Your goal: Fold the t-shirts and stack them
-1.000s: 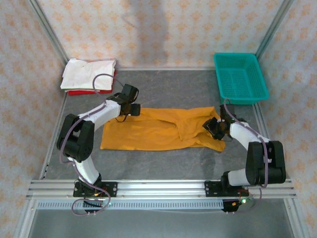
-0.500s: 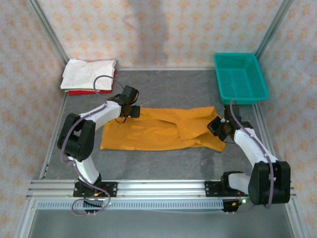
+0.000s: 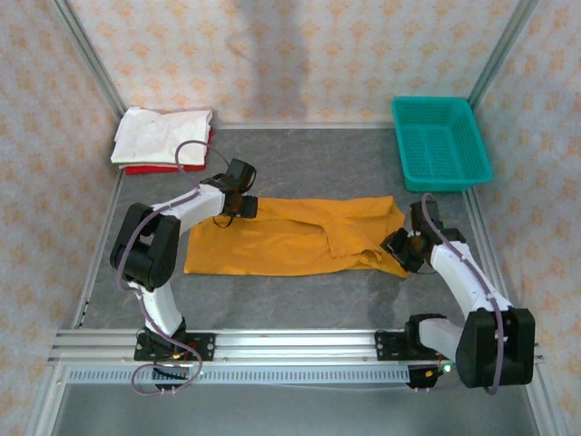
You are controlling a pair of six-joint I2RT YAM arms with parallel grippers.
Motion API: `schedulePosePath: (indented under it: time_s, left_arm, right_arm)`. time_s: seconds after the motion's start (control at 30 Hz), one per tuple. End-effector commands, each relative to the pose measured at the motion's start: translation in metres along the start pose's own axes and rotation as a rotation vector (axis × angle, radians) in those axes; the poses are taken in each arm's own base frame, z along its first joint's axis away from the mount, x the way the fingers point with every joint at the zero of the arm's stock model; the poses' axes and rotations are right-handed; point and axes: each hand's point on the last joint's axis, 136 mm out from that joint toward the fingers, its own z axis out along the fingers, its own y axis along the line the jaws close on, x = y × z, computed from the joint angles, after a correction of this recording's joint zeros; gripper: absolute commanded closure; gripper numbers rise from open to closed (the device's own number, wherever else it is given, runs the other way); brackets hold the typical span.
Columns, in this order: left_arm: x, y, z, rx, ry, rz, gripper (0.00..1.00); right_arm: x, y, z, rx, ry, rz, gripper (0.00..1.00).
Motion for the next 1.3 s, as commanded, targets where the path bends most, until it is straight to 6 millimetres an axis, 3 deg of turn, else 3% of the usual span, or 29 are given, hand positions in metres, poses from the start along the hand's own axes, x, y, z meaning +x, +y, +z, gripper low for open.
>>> schedulePosePath:
  time_s: [0.0,0.23,0.33,0.53,0.73,0.87,1.07,1.27]
  left_arm:
    - [-0.019,-0.003,-0.003,0.044,-0.041,-0.043,0.42]
    - [-0.015,0.007,0.023,0.089,0.038,-0.103,0.42]
    - [-0.003,0.02,0.037,0.089,0.084,-0.167,0.42]
    - [0.025,0.059,0.052,0.027,0.182,-0.303,0.42]
    - [0.048,0.074,0.046,-0.004,0.223,-0.342,0.42]
    - [0.057,0.082,0.028,-0.025,0.204,-0.357,0.42]
    - [0.043,0.083,0.011,-0.014,0.163,-0.336,0.42]
    - [0.04,0.078,0.009,0.011,0.163,-0.371,0.42]
  right_arm:
    - [-0.055,0.047,-0.02,-0.109,-0.185,-0.062,0.63]
    - [-0.11,0.112,0.022,-0.203,-0.16,-0.118,0.78]
    - [-0.125,0.125,0.047,-0.202,-0.131,-0.115,0.82]
    - [-0.148,0.096,0.105,-0.023,-0.125,-0.044,0.84]
    - [-0.162,0.101,0.144,0.008,-0.109,-0.021,0.84]
    - [-0.169,0.125,0.135,-0.016,-0.155,-0.079,0.84]
    - [-0.185,0.136,0.084,-0.01,-0.257,-0.088,0.74]
    - [-0.181,0.155,0.045,-0.067,-0.268,-0.125,0.66]
